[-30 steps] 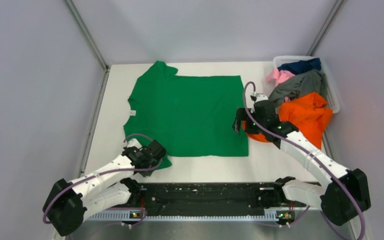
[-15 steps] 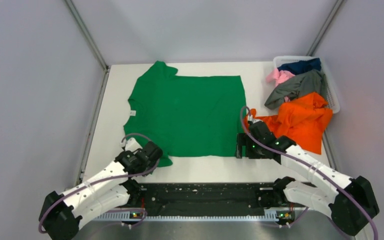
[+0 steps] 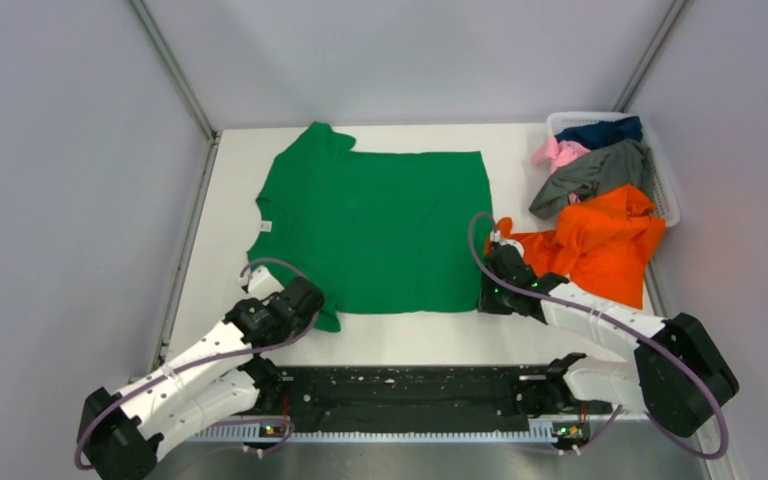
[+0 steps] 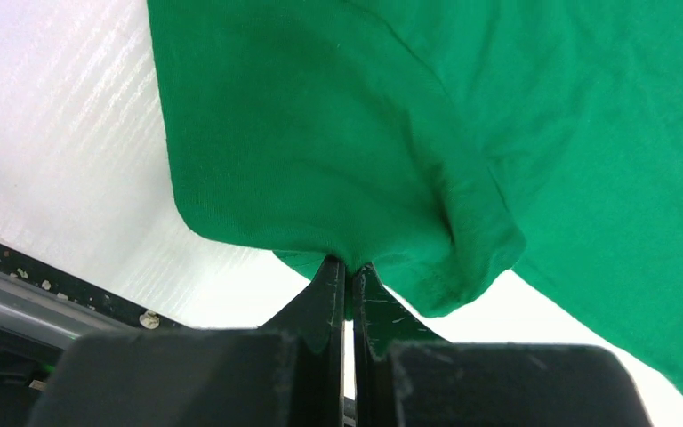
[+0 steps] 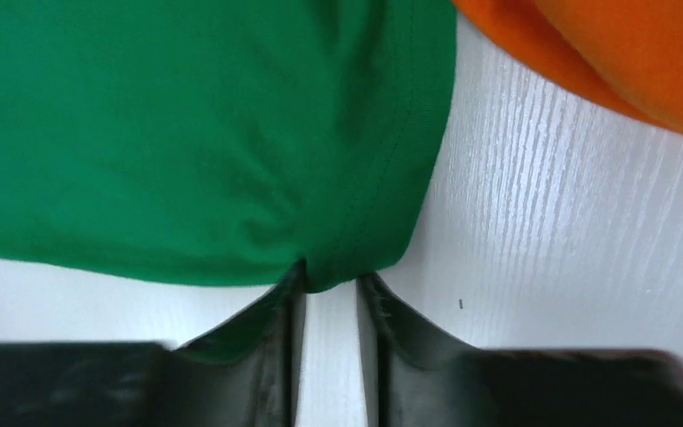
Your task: Fold and stack the t-shirts
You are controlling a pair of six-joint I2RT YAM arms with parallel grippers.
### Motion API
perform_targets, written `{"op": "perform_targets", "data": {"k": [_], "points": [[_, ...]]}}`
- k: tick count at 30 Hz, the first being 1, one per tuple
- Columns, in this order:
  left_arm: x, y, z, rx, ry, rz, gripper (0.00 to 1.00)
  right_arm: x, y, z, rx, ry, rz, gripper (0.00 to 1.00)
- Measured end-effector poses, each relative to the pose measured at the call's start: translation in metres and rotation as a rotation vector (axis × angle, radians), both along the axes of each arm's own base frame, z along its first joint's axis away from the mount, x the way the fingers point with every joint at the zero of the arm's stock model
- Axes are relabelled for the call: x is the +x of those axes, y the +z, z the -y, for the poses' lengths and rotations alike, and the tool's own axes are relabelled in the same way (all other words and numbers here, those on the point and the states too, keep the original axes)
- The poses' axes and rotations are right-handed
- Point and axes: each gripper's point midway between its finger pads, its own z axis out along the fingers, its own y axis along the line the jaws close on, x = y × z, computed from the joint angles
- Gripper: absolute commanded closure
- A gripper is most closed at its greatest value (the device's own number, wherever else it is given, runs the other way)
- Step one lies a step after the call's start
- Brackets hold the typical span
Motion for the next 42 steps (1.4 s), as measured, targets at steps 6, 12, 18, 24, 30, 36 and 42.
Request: {"op": "perform_targets", "data": {"k": [6,12,18,24,30,36,42], "points": [[0.011,0.015,-0.002,0.009,0.016,0.062,1.0,0.009,-0.002,-0.005,0.006,0.001,0.021,1.0],[0.027,0.043,-0.003,0.017,0.021,0.156,1.0,0.017,0.01,-0.008,0.005,0.021,0.053,1.0],[0.048,0.073,-0.006,0.054,0.026,0.214,1.0,0.044,0.048,-0.017,0.029,0.026,0.157,1.0],[0.081,0.082,-0.001,0.078,-0.025,0.217,1.0,0.072,0.077,-0.01,0.055,-0.024,0.219,1.0],[0.147,0.107,0.0,0.091,-0.057,0.25,1.0,0.099,0.089,-0.004,0.063,-0.062,0.224,1.0],[0.206,0.105,-0.001,0.141,-0.119,0.202,1.0,0.118,0.083,0.002,0.07,-0.097,0.178,1.0],[0.246,0.101,-0.011,0.18,-0.147,0.178,1.0,0.138,0.077,0.002,0.086,-0.118,0.139,1.0]]}}
